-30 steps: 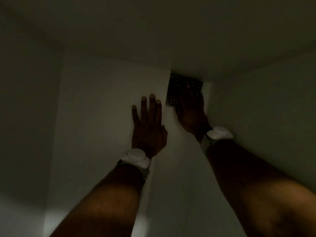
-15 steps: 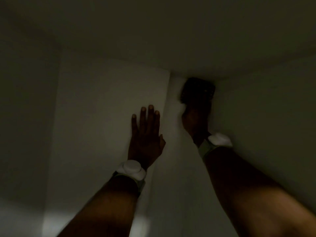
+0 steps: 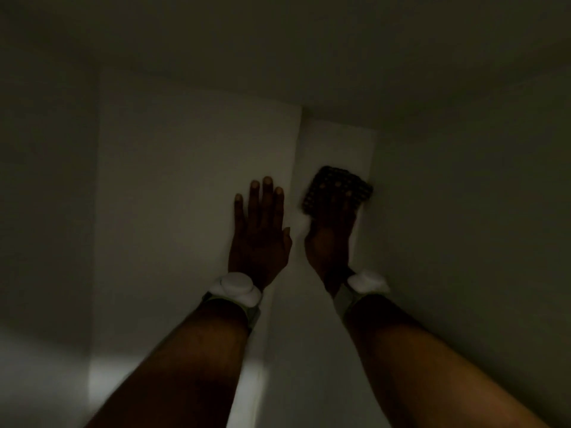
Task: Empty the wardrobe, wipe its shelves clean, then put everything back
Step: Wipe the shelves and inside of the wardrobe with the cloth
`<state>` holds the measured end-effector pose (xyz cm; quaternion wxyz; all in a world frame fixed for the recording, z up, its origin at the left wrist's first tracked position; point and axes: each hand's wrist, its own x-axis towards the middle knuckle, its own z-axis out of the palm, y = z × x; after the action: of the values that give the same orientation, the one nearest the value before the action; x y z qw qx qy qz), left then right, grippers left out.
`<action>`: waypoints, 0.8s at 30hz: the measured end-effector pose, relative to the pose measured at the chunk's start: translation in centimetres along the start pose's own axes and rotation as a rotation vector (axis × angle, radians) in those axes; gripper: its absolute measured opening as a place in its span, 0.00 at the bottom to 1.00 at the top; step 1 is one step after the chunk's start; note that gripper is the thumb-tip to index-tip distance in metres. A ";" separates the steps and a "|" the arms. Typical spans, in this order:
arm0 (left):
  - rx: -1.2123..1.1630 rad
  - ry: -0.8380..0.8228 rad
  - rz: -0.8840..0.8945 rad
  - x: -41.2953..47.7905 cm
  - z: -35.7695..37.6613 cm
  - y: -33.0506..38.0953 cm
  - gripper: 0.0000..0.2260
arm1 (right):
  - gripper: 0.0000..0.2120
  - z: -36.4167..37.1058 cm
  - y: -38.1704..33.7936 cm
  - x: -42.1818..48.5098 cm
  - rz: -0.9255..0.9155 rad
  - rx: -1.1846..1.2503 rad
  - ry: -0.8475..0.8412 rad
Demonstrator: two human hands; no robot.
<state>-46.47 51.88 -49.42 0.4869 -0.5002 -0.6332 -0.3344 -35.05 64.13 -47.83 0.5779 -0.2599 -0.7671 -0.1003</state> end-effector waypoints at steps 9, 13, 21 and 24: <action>0.028 -0.019 0.036 -2.5 0.1 -0.3 0.31 | 0.28 0.6 -1.0 -5.5 0.189 0.029 0.035; -0.004 -0.002 0.032 -3.3 0.5 -0.5 0.30 | 0.27 4.1 -3.9 -8.1 0.000 0.057 -0.063; 0.002 -0.109 0.006 -8.3 0.5 0.3 0.31 | 0.28 3.0 -1.1 -12.8 0.200 0.052 -0.001; -0.003 -0.129 -0.015 -10.4 1.0 0.6 0.31 | 0.31 5.9 -1.6 -15.8 -0.071 0.005 -0.113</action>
<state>-45.90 49.73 -59.65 0.4417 -0.5167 -0.6664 -0.3063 -37.70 61.02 -64.24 0.5302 -0.2363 -0.8076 -0.1041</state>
